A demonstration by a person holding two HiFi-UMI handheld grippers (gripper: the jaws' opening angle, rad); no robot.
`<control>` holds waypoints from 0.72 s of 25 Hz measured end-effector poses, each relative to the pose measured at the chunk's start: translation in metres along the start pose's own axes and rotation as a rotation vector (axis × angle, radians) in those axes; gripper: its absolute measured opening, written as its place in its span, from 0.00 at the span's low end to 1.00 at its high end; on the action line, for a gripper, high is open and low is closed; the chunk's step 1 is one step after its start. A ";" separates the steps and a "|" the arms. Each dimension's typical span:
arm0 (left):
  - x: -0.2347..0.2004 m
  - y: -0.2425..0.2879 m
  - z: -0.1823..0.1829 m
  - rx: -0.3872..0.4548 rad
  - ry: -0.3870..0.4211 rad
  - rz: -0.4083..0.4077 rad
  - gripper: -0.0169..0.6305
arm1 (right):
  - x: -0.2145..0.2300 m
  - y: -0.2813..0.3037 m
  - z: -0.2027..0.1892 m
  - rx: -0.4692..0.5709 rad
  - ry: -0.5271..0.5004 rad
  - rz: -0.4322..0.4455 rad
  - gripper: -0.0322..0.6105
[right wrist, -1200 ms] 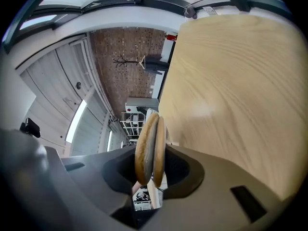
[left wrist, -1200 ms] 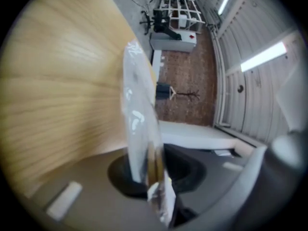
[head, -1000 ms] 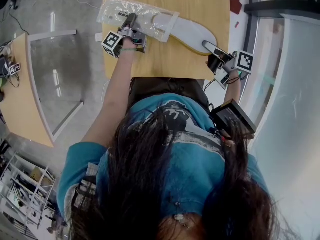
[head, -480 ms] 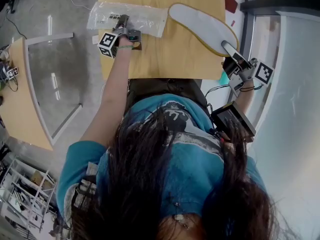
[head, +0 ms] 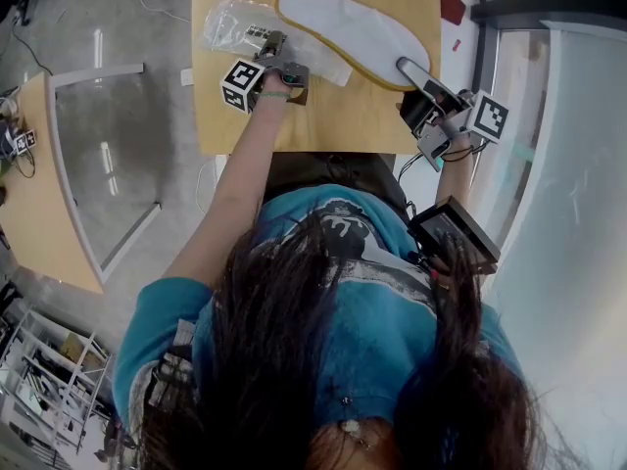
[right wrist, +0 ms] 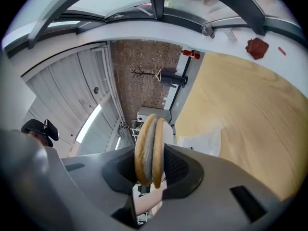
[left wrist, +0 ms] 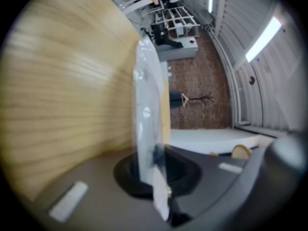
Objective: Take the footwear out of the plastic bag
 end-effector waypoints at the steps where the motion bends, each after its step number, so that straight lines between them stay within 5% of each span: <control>1: 0.003 0.001 -0.009 -0.004 -0.001 0.002 0.03 | 0.003 0.002 -0.003 -0.002 0.016 -0.007 0.21; 6: 0.012 0.010 -0.052 -0.083 0.048 0.030 0.07 | 0.019 -0.002 -0.008 0.009 0.061 -0.041 0.21; 11: 0.030 0.014 -0.077 -0.252 0.088 -0.038 0.44 | 0.032 0.004 -0.009 0.041 0.078 -0.074 0.21; 18: 0.023 -0.008 -0.064 -0.199 0.047 0.140 0.54 | 0.053 0.009 -0.010 0.143 0.188 -0.057 0.21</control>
Point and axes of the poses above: the fingertips, and each gripper's own axes: y forward along the fingers, x to its right, z out of its top, the point moved 4 cm from there along -y, backward along the fingers, and after that the axes turned 13 degrees about z, right-handed, at the moved point
